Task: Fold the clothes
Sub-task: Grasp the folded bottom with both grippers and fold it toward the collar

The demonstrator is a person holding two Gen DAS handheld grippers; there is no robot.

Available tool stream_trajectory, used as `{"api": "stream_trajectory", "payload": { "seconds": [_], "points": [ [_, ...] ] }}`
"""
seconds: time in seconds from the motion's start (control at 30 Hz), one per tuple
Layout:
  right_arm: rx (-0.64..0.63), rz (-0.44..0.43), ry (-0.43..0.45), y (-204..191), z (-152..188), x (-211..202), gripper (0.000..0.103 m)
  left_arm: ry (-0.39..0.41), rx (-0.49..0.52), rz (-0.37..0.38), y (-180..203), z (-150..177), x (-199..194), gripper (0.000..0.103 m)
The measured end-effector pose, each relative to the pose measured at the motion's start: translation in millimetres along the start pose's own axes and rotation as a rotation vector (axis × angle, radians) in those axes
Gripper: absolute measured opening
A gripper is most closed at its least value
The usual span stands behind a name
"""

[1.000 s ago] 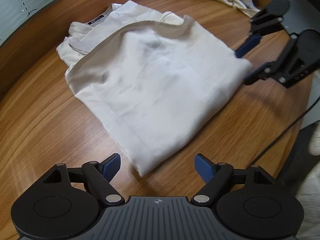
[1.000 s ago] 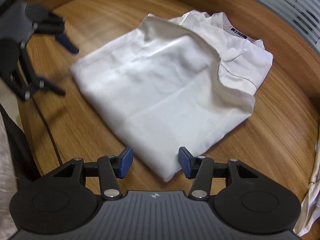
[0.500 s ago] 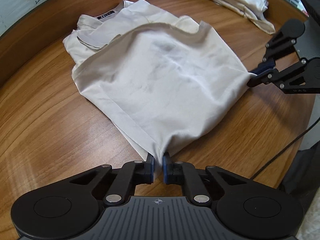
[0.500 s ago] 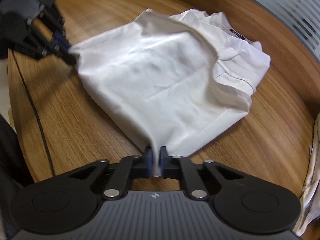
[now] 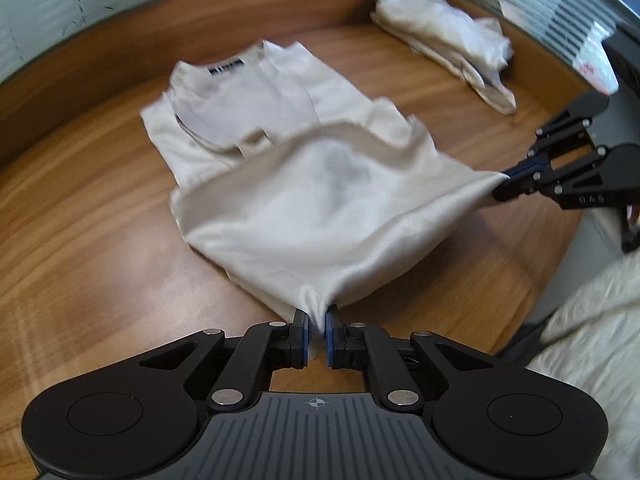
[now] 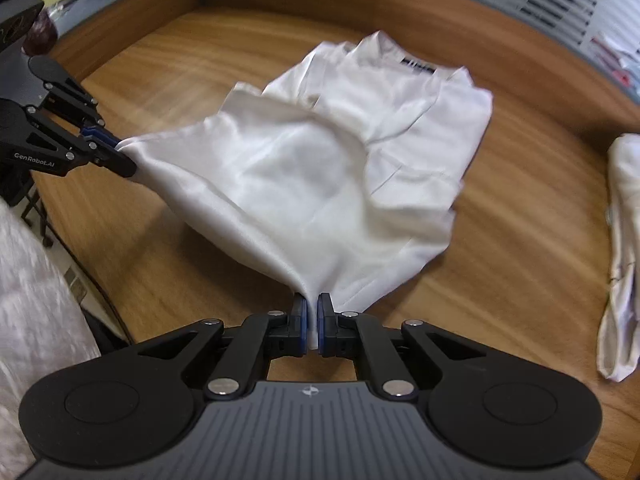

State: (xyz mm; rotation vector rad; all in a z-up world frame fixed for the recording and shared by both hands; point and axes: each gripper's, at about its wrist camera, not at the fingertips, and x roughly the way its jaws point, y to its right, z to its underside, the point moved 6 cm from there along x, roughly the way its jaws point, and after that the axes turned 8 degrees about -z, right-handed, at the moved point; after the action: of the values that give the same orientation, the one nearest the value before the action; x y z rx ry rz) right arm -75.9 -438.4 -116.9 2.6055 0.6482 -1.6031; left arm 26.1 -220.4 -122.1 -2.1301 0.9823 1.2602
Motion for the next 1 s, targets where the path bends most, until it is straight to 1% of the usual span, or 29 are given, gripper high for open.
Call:
{"api": "stream_trajectory", "payload": {
  "seconds": [0.1, 0.2, 0.33, 0.43, 0.57, 0.7, 0.87, 0.9, 1.0],
  "points": [
    [0.025, 0.013, 0.023, 15.4, -23.9, -0.2, 0.005, -0.011, -0.044, -0.002, -17.7, -22.3, 2.9, 0.010],
    [0.049, 0.021, 0.031, 32.6, -49.4, 7.4, 0.005, -0.040, -0.091, -0.013, -37.5, -47.8, 17.2, 0.010],
    [0.050, 0.028, 0.013, 57.5, -80.9, 21.0, 0.005, -0.076, -0.134, -0.022, -61.4, -80.7, 36.5, 0.010],
    [0.040, 0.036, -0.017, 75.5, -106.1, 34.6, 0.005, -0.116, -0.165, -0.010, -79.1, -104.7, 52.2, 0.010],
    [0.026, 0.047, -0.055, 95.5, -133.0, 54.9, 0.005, -0.139, -0.163, -0.006, -93.3, -127.8, 70.8, 0.010],
    [0.041, 0.045, -0.089, 110.8, -145.7, 79.0, 0.005, -0.169, -0.163, -0.011, -103.8, -139.5, 96.0, 0.010],
    [0.067, 0.045, -0.138, 123.0, -147.0, 109.4, 0.007, -0.237, -0.180, -0.010, -114.8, -139.3, 131.3, 0.012],
    [0.065, 0.053, -0.145, 124.0, -147.0, 113.8, 0.012, -0.247, -0.178, -0.010, -115.8, -138.4, 136.7, 0.012],
    [0.051, 0.071, -0.165, 125.3, -147.1, 123.5, 0.022, -0.262, -0.163, -0.027, -116.2, -135.9, 148.4, 0.018]
  ]
}}
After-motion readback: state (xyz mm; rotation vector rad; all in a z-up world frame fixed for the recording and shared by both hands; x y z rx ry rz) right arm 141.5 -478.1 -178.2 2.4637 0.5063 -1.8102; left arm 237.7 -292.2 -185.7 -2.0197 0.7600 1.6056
